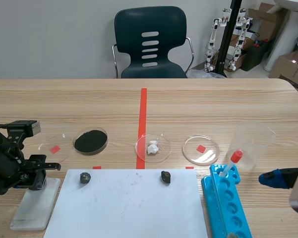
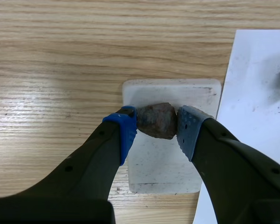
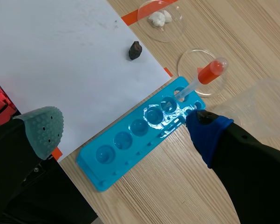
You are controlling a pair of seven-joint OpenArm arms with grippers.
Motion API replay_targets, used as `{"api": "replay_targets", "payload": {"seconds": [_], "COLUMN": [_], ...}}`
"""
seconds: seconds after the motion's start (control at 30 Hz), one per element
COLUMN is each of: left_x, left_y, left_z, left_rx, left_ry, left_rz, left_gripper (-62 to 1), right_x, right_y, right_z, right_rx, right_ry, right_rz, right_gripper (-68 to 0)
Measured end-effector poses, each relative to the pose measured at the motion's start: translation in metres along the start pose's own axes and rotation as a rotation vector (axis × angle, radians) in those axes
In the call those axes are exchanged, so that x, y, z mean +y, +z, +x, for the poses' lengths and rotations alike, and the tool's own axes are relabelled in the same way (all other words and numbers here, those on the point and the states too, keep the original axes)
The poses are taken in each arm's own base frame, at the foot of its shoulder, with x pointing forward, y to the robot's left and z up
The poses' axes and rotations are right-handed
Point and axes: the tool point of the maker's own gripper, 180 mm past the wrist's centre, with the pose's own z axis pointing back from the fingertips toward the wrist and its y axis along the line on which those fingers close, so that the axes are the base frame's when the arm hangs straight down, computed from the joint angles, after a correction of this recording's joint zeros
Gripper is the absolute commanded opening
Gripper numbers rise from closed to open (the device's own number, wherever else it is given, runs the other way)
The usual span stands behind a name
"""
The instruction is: Rub the mineral on the streak plate
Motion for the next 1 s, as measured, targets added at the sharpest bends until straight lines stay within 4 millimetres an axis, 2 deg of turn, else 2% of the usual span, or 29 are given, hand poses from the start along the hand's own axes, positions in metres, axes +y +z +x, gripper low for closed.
{"api": "replay_targets", "payload": {"seconds": [0.43,0.57,0.8,1.0], "left_x": [-0.005,-0.025,-0.034,-0.029], "left_y": [-0.001,0.000,0.000,-0.001], "left_z": [-0.001,-0.002,-0.003,-0.003], "left_rx": [0.003,0.013,0.016,0.015], "left_ry": [-0.003,0.015,0.018,0.005], "left_rz": [-0.010,-0.108,-0.152,-0.109], "left_gripper": [-47.9,-47.9,-47.9,-47.9], "right_x": [0.000,0.000,0.000,0.000], "right_y": [0.000,0.000,0.000,0.000], "right_z": [0.000,0.000,0.000,0.000], "right_rx": [0.000,0.000,0.000,0.000], "right_ry": [0.000,0.000,0.000,0.000], "right_rz": [0.000,0.000,0.000,0.000], "right_gripper": [-12.8,-12.8,-12.8,-12.8]}}
